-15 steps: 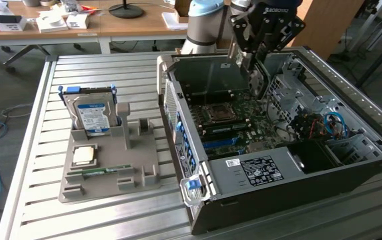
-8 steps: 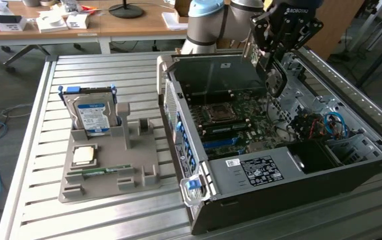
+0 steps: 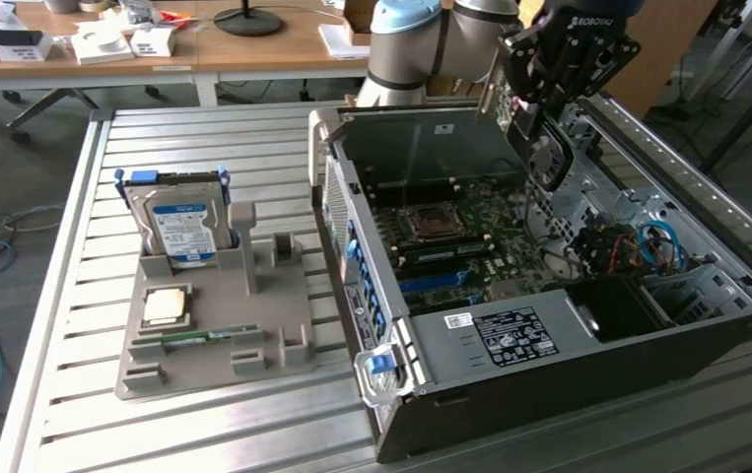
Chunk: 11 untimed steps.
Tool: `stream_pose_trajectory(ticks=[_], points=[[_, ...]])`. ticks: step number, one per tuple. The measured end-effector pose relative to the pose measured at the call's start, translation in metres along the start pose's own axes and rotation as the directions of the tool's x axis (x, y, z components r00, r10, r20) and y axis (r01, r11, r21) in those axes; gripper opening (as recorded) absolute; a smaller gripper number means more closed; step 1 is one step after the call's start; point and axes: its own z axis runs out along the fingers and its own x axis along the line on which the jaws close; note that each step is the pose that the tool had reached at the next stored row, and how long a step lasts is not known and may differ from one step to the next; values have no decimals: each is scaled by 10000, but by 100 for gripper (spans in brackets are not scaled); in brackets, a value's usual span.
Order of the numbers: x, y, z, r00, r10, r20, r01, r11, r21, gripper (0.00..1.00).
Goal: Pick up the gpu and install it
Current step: 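Insert the gpu into the slot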
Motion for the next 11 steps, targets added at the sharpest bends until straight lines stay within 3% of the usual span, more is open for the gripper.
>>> stream_pose_trajectory(ticks=[11], points=[[0,0,0,10000,-3,0,3,10000,0,26]])
